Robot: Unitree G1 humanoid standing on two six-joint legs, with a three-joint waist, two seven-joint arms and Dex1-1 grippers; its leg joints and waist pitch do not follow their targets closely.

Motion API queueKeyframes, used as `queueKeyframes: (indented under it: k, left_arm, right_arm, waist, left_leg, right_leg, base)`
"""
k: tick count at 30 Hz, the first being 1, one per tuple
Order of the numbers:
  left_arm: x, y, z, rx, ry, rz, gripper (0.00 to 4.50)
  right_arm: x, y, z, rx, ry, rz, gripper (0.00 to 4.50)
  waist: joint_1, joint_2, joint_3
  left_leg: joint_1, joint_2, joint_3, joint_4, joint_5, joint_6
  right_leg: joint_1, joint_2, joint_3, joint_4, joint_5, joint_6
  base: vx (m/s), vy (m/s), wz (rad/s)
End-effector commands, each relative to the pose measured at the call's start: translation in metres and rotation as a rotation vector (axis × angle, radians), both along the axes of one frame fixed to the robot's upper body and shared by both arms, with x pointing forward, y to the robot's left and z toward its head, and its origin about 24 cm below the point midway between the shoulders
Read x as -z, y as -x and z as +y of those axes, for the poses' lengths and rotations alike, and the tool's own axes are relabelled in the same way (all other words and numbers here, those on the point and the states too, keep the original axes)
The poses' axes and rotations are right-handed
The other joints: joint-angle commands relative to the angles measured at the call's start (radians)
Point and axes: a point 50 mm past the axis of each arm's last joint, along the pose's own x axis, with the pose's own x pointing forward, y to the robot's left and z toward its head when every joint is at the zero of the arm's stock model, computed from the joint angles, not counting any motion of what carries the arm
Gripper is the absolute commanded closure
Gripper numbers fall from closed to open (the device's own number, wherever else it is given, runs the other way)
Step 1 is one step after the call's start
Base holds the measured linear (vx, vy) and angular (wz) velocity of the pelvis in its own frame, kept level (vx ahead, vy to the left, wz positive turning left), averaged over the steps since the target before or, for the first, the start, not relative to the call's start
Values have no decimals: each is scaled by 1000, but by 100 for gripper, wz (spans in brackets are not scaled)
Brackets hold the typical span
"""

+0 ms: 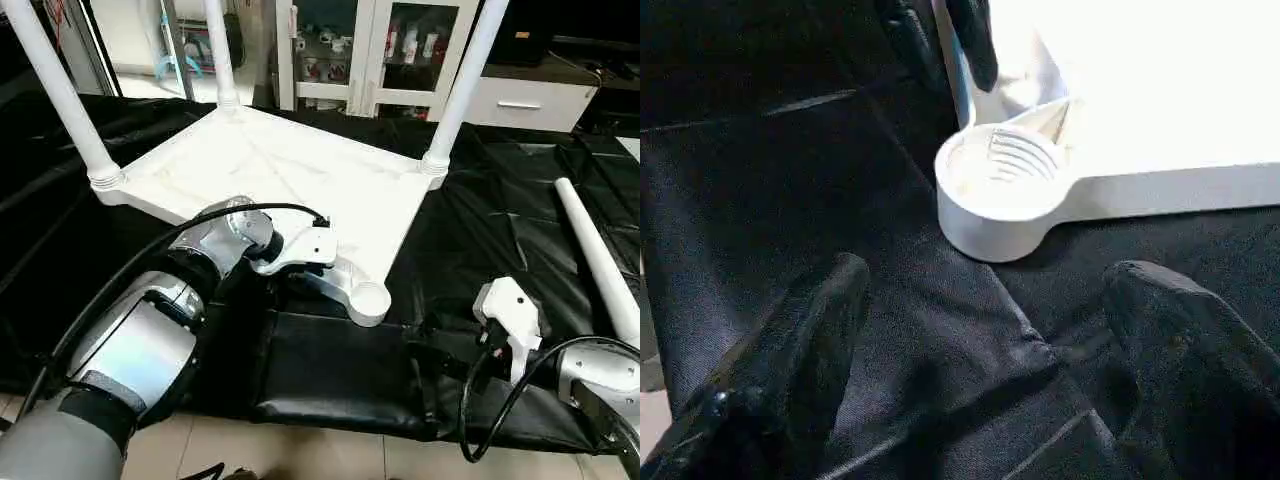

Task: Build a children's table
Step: Rotate table base

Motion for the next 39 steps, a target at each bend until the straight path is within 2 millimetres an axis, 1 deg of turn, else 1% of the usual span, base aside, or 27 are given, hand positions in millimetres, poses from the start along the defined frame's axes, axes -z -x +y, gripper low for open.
queueKeyframes:
  k: [1, 2, 5, 6, 9, 11, 13, 14, 16, 18, 19, 20, 21, 23, 24, 25, 26, 27, 29, 30, 31, 32, 33, 35, 36, 38, 39]
  left_arm:
    - [1, 1, 1, 9, -20, 24, 321]
    - [1, 1, 1, 7, -24, 28, 337]
    - [6, 3, 4, 1, -38, 47, 343]
    - [6, 3, 4, 1, -38, 47, 365]
    - [14, 3, 10, -49, -59, 38, 379]
    - [16, 3, 12, -66, -65, 34, 382]
    - [19, 3, 14, -98, -59, 34, 394]
    - [23, 5, 17, -125, -52, 47, 397]
    - [30, 8, 24, -166, -41, 81, 399]
    - [33, 9, 27, -188, -43, 92, 400]
    - [34, 10, 28, -198, -43, 97, 401]
    - [36, 11, 31, -224, -41, 106, 402]
    - [38, 12, 34, -257, -36, 115, 405]
    - [40, 12, 38, -323, -20, 130, 406]
    - [40, 10, 42, -388, -21, 126, 407]
    - [40, 10, 44, -416, -26, 123, 408]
    - [40, 9, 46, -448, -33, 120, 408]
    - [40, 9, 51, -490, -48, 113, 409]
    - [41, 10, 59, -535, -70, 99, 409]
    - [41, 10, 59, -535, -70, 99, 409]
    - [41, 10, 59, -535, -70, 99, 409]
    - [41, 11, 62, -545, -76, 95, 409]
    - [43, 14, 65, -558, -89, 89, 412]
    - [47, 22, 75, -586, -131, 82, 416]
    - [49, 25, 79, -597, -150, 78, 418]
    - [49, 27, 81, -603, -162, 76, 420]
    - [51, 31, 87, -626, -195, 61, 422]
  right_arm:
    - [-5, 0, 5, -18, -10, -25, 46]
    - [-5, 0, 6, -17, -13, -28, 46]
    - [-5, -1, 8, -17, -28, -27, 46]
    - [-5, -1, 8, -17, -28, -27, 46]
    - [-3, -3, 10, -7, -27, -30, 46]
    - [-3, -4, 10, -1, -28, -34, 46]
    - [-3, -6, 9, 13, -29, -41, 46]
    - [-3, -8, 8, 32, -26, -48, 46]
    - [-3, -10, 6, 51, -23, -55, 46]
    - [-3, -11, 6, 55, -25, -56, 46]
    - [-3, -11, 7, 56, -26, -56, 46]
    - [-2, -12, 7, 57, -27, -56, 46]
    - [-2, -13, 8, 59, -29, -56, 46]
    - [-2, -15, 9, 61, -35, -56, 46]
    - [-1, -16, 11, 60, -38, -56, 46]
    - [-1, -16, 11, 59, -39, -56, 46]
    - [-1, -16, 12, 59, -41, -55, 46]
    - [-1, -16, 12, 56, -44, -54, 46]
    - [-1, -17, 14, 53, -48, -51, 46]
    - [-1, -17, 14, 53, -48, -51, 46]
    - [-1, -17, 14, 53, -48, -51, 46]
    - [0, -17, 15, 52, -49, -50, 46]
    - [0, -17, 15, 51, -51, -50, 46]
    - [0, -18, 17, 49, -55, -48, 46]
    - [1, -17, 17, 49, -55, -48, 46]
    - [1, -17, 17, 49, -54, -47, 46]
    - [2, -17, 18, 46, -54, -46, 46]
  waist:
    - [2, -6, -67]
    - [2, -6, -67]
    - [1, -7, -66]
    - [3, -11, -66]
    - [2, -10, -65]
    - [1, -11, -62]
    - [-1, -10, -58]
    - [-3, -14, -55]
    - [-8, -15, -52]
    - [-12, -14, -53]
    - [-15, -18, -52]
    - [-18, -21, -52]
    - [-24, -20, -50]
    - [-29, -20, -51]
    - [-33, -28, -50]
    - [-36, -24, -49]
    - [-40, -24, -49]
    - [-46, -28, -47]
    - [-51, -26, -48]
    - [-55, -21, -47]
    - [-61, -19, -48]
    - [-63, -19, -49]
    - [-68, -18, -47]
    - [-81, -22, -45]
    - [-86, -17, -47]
    - [-95, -16, -44]
    - [-100, -18, -41]
  left_leg:
    - [11, 56, -28, -76, -185, 67]
    - [11, 56, -28, -76, -184, 67]
    - [12, 56, -28, -77, -189, 66]
    - [11, 56, -28, -77, -186, 67]
    - [11, 57, -29, -77, -191, 64]
    - [10, 56, -29, -80, -204, 60]
    - [13, 55, -29, -82, -234, 51]
    - [14, 55, -30, -85, -252, 43]
    - [20, 55, -33, -89, -293, 30]
    - [20, 54, -35, -89, -302, 26]
    - [17, 54, -36, -90, -298, 28]
    - [15, 54, -36, -91, -294, 29]
    - [8, 52, -39, -92, -295, 33]
    - [6, 50, -41, -91, -288, 34]
    - [7, 49, -42, -90, -292, 35]
    - [8, 48, -43, -90, -293, 34]
    - [7, 50, -44, -91, -297, 31]
    - [1, 45, -46, -90, -302, 35]
    - [-2, 46, -52, -92, -303, 33]
    - [-5, 45, -56, -95, -308, 32]
    - [-3, 44, -60, -96, -323, 31]
    - [-2, 43, -61, -97, -328, 31]
    - [-1, 47, -65, -100, -344, 30]
    - [-5, 49, -67, -103, -362, 29]
    - [-2, 52, -69, -105, -365, 27]
    - [2, 51, -70, -105, -391, 25]
    - [6, 48, -69, -102, -417, 22]
  right_leg:
    - [60, -67, 44, -64, -180, -249]
    - [60, -67, 44, -64, -179, -250]
    - [59, -67, 44, -65, -189, -248]
    - [60, -68, 44, -65, -194, -246]
    - [59, -68, 44, -65, -210, -240]
    - [58, -69, 44, -71, -243, -231]
    - [57, -69, 43, -78, -301, -216]
    - [57, -70, 43, -82, -344, -203]
    - [53, -70, 42, -92, -435, -178]
    - [52, -70, 42, -94, -459, -166]
    - [54, -72, 42, -93, -463, -159]
    - [54, -71, 42, -92, -463, -158]
    - [57, -71, 39, -95, -496, -144]
    - [55, -74, 37, -99, -536, -127]
    - [53, -72, 36, -103, -563, -115]
    - [50, -72, 35, -104, -577, -110]
    - [51, -72, 35, -102, -578, -110]
    - [52, -70, 31, -106, -607, -94]
    - [55, -73, 28, -109, -633, -78]
    - [57, -72, 23, -112, -633, -74]
    - [57, -70, 18, -117, -627, -69]
    - [58, -70, 16, -119, -620, -69]
    - [58, -72, 14, -118, -604, -79]
    - [60, -73, 10, -119, -589, -91]
    - [60, -76, 9, -117, -573, -100]
    - [55, -75, 7, -122, -587, -101]
    - [51, -74, 4, -128, -622, -91]
  base:
    - [0, 0, 0]
    - [0, 0, 0]
    - [0, 0, 0]
    - [0, 0, 0]
    - [0, 0, 0]
    - [0, 0, 0]
    - [0, 0, 0]
    - [0, 0, 0]
    - [0, 0, 0]
    - [0, 0, 0]
    - [0, 0, 0]
    - [0, 0, 0]
    - [0, 0, 0]
    - [0, 0, 0]
    - [0, 0, 0]
    - [0, 0, 0]
    - [0, 0, 0]
    - [0, 0, 0]
    - [-12, 8, -11]
    - [0, 0, 0]
    - [0, 0, 0]
    - [0, 0, 0]
    - [0, 0, 0]
    - [0, 0, 0]
    - [0, 0, 0]
    - [0, 0, 0]
    - [0, 0, 0]
